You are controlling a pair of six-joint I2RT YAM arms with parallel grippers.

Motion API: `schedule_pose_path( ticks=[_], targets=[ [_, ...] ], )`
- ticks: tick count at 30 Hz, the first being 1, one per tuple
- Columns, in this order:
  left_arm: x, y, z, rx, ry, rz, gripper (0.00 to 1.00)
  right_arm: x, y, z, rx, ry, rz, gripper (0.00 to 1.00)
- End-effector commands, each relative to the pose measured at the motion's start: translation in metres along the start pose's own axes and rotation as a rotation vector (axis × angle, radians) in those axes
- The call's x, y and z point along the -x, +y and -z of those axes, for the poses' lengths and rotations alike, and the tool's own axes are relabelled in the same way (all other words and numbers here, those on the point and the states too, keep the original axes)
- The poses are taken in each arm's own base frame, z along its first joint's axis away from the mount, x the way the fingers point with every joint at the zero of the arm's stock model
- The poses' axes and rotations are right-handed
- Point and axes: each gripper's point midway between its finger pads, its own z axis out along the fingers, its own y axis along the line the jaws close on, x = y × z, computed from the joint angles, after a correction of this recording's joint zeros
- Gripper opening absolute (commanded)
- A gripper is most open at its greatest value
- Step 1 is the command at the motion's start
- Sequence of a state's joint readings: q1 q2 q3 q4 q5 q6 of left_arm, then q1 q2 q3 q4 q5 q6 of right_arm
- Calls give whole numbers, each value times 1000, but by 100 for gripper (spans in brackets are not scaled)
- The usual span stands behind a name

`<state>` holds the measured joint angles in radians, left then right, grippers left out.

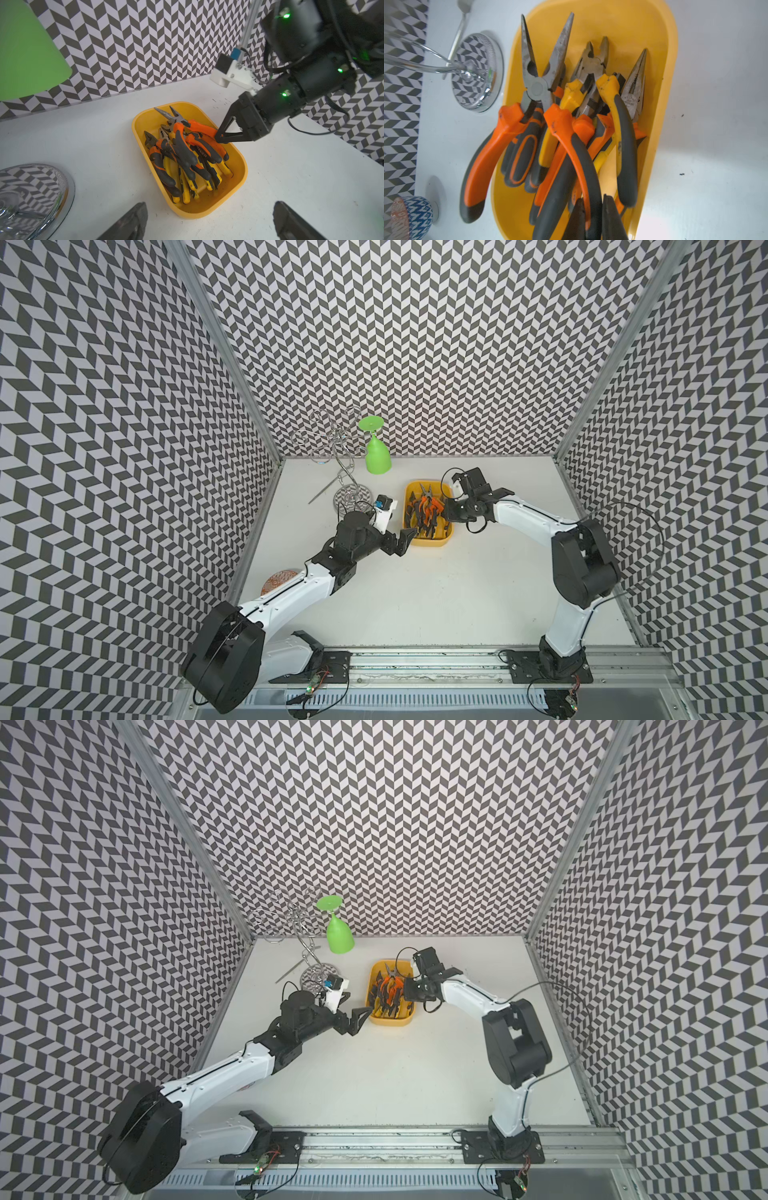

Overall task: Take the pliers out of the storage box
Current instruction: Pick up the pliers from the storage box, then place the pliers at the center of the board.

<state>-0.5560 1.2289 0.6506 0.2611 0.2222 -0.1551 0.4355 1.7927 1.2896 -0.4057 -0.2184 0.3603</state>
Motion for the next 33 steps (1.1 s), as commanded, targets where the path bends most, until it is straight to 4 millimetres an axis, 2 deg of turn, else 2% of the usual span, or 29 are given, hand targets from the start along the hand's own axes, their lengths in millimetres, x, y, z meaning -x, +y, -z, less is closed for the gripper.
schedule_pose_path(
  ticks=[1,4,6,10,13,15,22,25,28,33],
  targets=[
    [47,8,-4,53,-126,181,98,64,34,51,87,-333,140,0],
    [66,3,-11,22,-149,273,95,65,39,71,115,-419,168,0],
    [76,1,-17,0,-156,337,86,63,41,83,132,-459,180,0],
    [89,-15,-29,-109,-155,406,61,60,45,101,157,-508,177,0],
    [87,-23,-38,-173,-139,454,43,57,50,107,192,-513,180,0],
    [87,-30,-42,-225,-134,474,34,55,54,110,213,-507,186,0],
    [74,-41,-59,-323,-84,522,21,49,62,110,261,-486,218,0],
    [66,-45,-66,-345,-48,528,9,47,64,106,274,-466,222,0],
    [64,-51,-70,-361,-36,524,10,46,65,105,279,-458,223,0],
    [71,-48,-71,-336,-64,509,31,45,60,108,252,-470,223,0]
  ],
)
